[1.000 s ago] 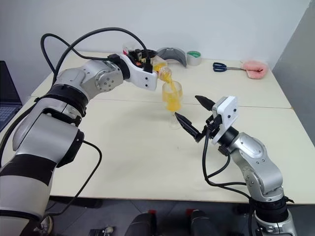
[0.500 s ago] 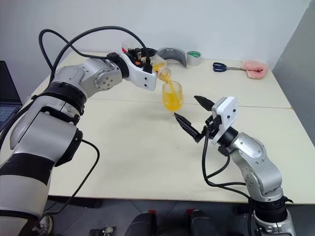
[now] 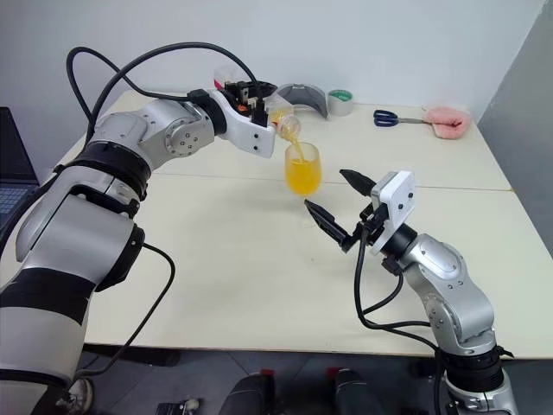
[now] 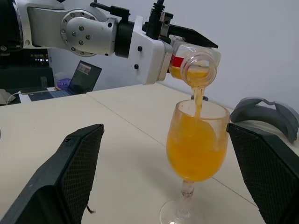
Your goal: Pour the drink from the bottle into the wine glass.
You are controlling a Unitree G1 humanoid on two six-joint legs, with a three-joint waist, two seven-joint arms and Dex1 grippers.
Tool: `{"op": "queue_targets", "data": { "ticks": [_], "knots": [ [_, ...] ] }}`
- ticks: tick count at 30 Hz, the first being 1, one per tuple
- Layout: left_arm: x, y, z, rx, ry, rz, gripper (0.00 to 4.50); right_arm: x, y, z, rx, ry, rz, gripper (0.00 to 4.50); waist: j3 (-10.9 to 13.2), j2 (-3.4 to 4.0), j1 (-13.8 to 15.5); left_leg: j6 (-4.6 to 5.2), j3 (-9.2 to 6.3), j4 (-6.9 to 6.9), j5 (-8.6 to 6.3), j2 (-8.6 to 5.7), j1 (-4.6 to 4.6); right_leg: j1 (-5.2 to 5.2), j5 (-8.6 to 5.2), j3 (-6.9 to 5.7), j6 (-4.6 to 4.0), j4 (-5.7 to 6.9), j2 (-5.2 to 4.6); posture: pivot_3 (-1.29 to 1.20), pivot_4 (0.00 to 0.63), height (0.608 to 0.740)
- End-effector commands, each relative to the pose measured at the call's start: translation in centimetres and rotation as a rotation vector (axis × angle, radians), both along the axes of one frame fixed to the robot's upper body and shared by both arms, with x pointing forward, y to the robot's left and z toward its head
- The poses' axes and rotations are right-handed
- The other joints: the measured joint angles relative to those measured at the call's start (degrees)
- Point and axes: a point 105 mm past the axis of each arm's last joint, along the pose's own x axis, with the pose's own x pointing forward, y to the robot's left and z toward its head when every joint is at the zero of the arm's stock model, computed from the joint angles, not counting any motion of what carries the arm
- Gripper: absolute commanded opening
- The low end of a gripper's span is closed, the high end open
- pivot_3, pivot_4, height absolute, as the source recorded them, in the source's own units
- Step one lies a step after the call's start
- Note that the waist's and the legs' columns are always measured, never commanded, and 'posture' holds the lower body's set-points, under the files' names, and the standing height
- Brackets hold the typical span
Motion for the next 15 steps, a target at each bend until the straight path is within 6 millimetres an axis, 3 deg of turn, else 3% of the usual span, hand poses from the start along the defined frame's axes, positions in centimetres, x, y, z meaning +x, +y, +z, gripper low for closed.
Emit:
{"op": "queue_targets", "data": {
  "ticks": [1,7,15],
  "knots": [
    [-0.4,-0.3,2.3,-0.088,-0.013,-0.017,1.65,-0.5,-0.1,0.8,0.006,-0.047,0.004,4.5,0.0,0.0,0.0,0.0,0.0,0.01,0.0,0.0,0.0,0.0,0.0,0.0,0.0,0.01,0.0,0.0,0.15,0.74],
    [-0.3,-0.4,2.2,-0.211,0.076,-0.024,1.65,-0.4,-0.1,0.8,0.007,-0.047,0.002,4.5,0.0,0.0,0.0,0.0,0.0,0.05,0.0,0.0,0.0,0.0,0.0,0.0,0.0,0.04,0.0,0.0,0.15,0.74],
    [-0.7,-0.8,3.2,-0.547,0.282,-0.102,1.65,-0.5,-0.1,1.1,0.007,-0.047,0.008,4.5,0.0,0.0,-0.03,0.0,-0.01,0.23,0.0,0.0,0.0,0.0,-0.01,-0.01,-0.01,0.25,0.01,0.0,0.15,0.74]
  ]
}}
